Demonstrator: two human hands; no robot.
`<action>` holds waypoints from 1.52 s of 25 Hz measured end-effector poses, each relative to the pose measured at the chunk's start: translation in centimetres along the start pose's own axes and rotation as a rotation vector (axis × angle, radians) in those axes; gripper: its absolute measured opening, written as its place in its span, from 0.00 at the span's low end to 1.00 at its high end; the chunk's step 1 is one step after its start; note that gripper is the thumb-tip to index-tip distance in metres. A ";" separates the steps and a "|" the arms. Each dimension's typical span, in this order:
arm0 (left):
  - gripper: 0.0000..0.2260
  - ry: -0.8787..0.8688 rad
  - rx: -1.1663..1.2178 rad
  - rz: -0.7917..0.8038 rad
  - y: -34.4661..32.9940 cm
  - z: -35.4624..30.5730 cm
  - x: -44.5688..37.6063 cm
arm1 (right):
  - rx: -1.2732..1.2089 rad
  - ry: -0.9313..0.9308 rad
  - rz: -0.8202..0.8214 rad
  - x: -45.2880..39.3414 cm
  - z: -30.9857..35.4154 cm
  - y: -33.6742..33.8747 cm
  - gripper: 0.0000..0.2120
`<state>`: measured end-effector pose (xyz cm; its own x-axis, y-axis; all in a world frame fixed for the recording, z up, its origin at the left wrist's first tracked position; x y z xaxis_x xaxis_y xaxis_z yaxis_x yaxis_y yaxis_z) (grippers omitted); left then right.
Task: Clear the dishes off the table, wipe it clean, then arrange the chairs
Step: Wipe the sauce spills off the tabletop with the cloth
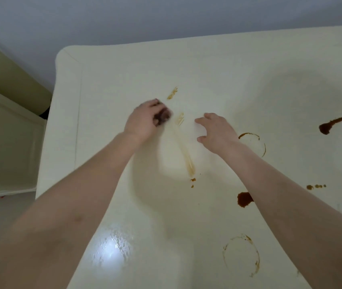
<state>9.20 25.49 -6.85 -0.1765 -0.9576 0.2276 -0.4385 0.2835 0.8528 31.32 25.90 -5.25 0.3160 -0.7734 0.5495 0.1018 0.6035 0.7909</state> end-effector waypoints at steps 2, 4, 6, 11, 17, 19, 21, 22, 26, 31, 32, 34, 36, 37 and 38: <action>0.20 0.069 -0.002 -0.001 0.5 0.1 -1.1 | -0.001 -0.005 -0.012 0.0 0.0 0.0 0.27; 0.17 -0.176 0.019 0.056 -0.6 -2.2 1.1 | 0.017 -0.003 -0.030 0.2 0.3 0.0 0.26; 0.16 -0.383 0.031 0.171 -3.3 -4.6 5.0 | 0.031 -0.004 -0.052 0.3 0.5 0.2 0.25; 0.19 -0.307 -0.040 0.106 -2.4 -1.8 1.4 | 0.038 -0.053 -0.104 -0.6 0.2 1.0 0.22; 0.20 -0.202 0.056 0.054 -1.2 -3.4 -1.7 | 0.058 -0.062 -0.131 -0.6 0.5 0.6 0.21; 0.18 -0.336 0.079 0.116 -3.6 -5.2 1.9 | 0.032 -0.043 -0.103 -0.3 0.4 0.5 0.23; 0.19 -0.310 0.097 0.166 -5.1 -5.8 4.7 | -0.084 -0.018 -0.085 0.1 0.1 0.4 0.25; 0.20 -0.299 0.085 0.199 -5.1 -5.9 5.5 | -0.161 0.006 -0.100 0.3 0.0 0.4 0.25; 0.18 -0.220 0.072 0.125 -1.3 -2.8 2.2 | -0.297 0.124 -0.164 1.5 0.2 0.0 0.22; 0.24 0.160 -0.067 -0.002 2.5 3.6 -8.0 | -0.141 -0.009 -0.139 -1.1 -0.7 0.0 0.24; 0.23 0.146 -0.071 0.006 2.6 3.2 -9.3 | -0.115 -0.030 -0.137 -1.9 -0.9 0.4 0.24; 0.20 0.012 -0.047 0.054 2.8 1.2 -10.5 | -0.092 -0.061 -0.150 -3.0 -0.7 1.1 0.25; 0.18 -0.212 -0.005 0.148 1.6 -1.8 -8.4 | -0.088 -0.064 -0.169 -3.2 -0.6 1.3 0.27; 0.17 -0.315 -0.014 0.203 0.4 -3.2 -6.5 | -0.092 -0.056 -0.165 -3.1 -0.6 1.5 0.28; 0.17 -0.379 -0.028 0.259 -0.8 -4.3 -4.4 | -0.096 -0.049 -0.152 -3.0 -0.7 1.6 0.30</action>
<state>14.10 29.24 -6.48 -0.5892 -0.7677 0.2519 -0.3146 0.5052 0.8036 31.24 29.32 -5.81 0.2439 -0.8643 0.4399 0.2347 0.4927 0.8379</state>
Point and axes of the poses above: each hand's wrist, its own x-axis away from the middle knuckle, its own y-axis out of the back of the hand, z = x × y, the point moved 1 cm from there along -x, towards the middle knuckle, and after that the axes turned 12 degrees about z, right-handed, at the moved point
